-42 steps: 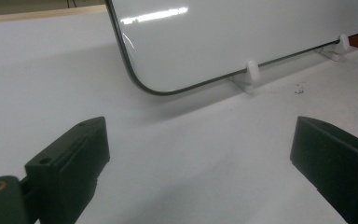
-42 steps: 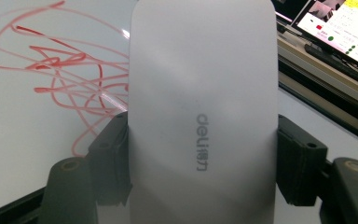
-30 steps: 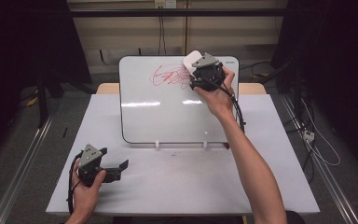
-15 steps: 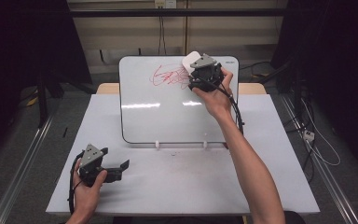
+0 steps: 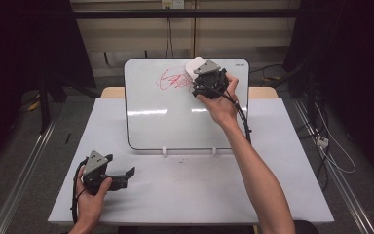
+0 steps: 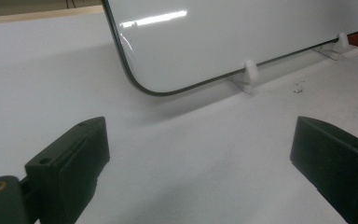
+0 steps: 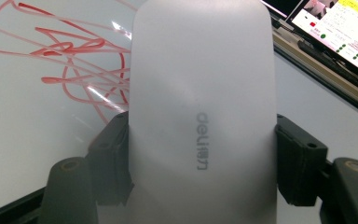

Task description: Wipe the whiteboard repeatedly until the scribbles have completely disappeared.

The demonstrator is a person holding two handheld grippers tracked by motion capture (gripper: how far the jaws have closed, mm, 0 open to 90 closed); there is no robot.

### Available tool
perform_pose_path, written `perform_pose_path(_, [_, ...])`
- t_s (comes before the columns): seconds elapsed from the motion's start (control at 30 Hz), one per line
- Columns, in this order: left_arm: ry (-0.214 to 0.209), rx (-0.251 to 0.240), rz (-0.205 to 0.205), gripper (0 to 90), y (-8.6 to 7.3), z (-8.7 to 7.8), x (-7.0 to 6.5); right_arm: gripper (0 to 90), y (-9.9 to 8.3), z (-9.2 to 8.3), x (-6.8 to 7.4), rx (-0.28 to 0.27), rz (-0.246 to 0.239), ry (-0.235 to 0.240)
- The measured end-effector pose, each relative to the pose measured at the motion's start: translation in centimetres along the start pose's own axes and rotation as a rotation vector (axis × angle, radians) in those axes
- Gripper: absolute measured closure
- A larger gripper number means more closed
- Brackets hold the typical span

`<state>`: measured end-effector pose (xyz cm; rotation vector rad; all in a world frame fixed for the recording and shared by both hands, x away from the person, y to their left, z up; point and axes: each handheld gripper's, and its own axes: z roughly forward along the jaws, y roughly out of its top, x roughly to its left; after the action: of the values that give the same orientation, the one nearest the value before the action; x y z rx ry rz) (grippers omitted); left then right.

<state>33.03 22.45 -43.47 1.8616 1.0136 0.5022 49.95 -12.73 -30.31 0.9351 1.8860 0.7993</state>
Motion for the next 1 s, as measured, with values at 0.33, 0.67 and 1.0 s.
perform_pose_path(0.33, [0.0,0.0,-0.001,4.5,0.0,0.0,0.0,31.5,0.1,0.2,1.0,-0.001,-0.008,0.01])
perform_pose_path(0.67, [-0.002,0.001,0.009,4.5,0.1,0.1,-0.1,31.6,0.1,0.3,2.6,-0.002,-0.038,0.028])
perform_pose_path(1.0, [-0.003,-0.002,0.006,4.5,0.0,0.1,-0.1,31.6,0.1,0.5,5.2,-0.003,-0.094,0.056])
